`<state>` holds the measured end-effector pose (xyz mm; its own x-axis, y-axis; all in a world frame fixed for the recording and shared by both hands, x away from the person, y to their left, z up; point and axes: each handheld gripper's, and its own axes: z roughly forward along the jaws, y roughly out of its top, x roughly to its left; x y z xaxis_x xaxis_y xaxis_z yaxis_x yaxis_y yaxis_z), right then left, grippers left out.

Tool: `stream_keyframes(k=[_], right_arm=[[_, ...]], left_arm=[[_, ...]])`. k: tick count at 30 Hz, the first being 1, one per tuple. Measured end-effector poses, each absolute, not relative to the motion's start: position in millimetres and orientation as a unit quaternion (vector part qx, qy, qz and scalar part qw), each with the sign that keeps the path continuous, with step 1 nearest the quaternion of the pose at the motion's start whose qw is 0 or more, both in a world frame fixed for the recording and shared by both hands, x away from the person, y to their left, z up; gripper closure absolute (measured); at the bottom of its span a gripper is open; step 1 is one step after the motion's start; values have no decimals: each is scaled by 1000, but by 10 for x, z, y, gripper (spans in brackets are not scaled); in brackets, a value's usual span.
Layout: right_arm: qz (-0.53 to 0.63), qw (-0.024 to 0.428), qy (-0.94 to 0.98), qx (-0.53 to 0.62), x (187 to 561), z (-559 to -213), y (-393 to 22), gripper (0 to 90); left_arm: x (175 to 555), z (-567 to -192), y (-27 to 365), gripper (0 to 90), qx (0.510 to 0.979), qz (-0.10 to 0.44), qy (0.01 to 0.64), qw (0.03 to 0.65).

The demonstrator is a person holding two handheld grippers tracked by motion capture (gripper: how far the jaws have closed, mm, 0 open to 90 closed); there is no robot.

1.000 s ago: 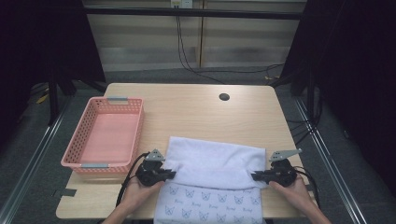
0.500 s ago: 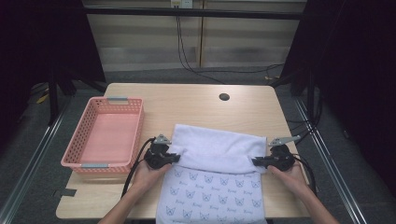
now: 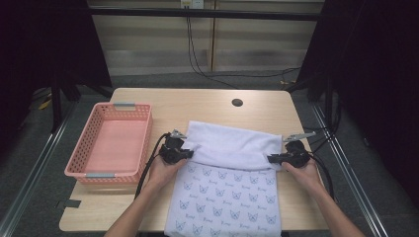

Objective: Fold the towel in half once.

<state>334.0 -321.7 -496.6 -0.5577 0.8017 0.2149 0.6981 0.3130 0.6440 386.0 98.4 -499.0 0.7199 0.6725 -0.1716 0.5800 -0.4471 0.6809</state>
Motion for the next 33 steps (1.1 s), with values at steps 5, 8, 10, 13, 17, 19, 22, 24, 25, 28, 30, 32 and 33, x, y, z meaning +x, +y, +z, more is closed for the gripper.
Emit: stream_keyframes(k=[5,8,10,13,17,19,22,24,25,28,30,32,33], right_arm=[[366,71,797,476,3458,-4989,-3249,863],[362,76,798,477,3520,-4983,-3239,863],[360,78,797,478,3575,-4983,-3234,863],[362,81,795,481,3671,-4992,-3242,863],[362,83,789,489,3795,-4998,-3246,863],[362,85,787,492,3865,-5002,-3252,863],[365,83,781,500,3950,-5009,-3254,863],[369,82,777,504,3993,-5019,-3268,863],[373,82,773,506,4010,-5028,-3276,863],[389,77,759,516,4071,-5060,-3320,864],[387,82,756,520,4114,-5060,-3321,864],[374,95,761,521,4175,-5042,-3287,864],[371,97,761,523,4194,-5040,-3279,864]], left_arm=[[3949,-4997,980,865,844,61,377,375],[4005,-4997,967,865,844,63,378,375],[4061,-4997,968,865,842,63,383,373],[4135,-5005,953,865,839,67,388,375],[4222,-5003,944,865,838,69,394,372],[4275,-5009,935,865,835,70,398,374],[4334,-5006,933,865,835,72,399,371],[4372,-5010,930,865,834,74,401,371],[4396,-5014,929,865,832,72,405,373],[4463,-5027,919,865,827,74,409,378],[4516,-5024,895,865,827,77,412,376],[4559,-5022,879,865,827,81,412,374],[4584,-5022,878,865,826,80,413,374]])
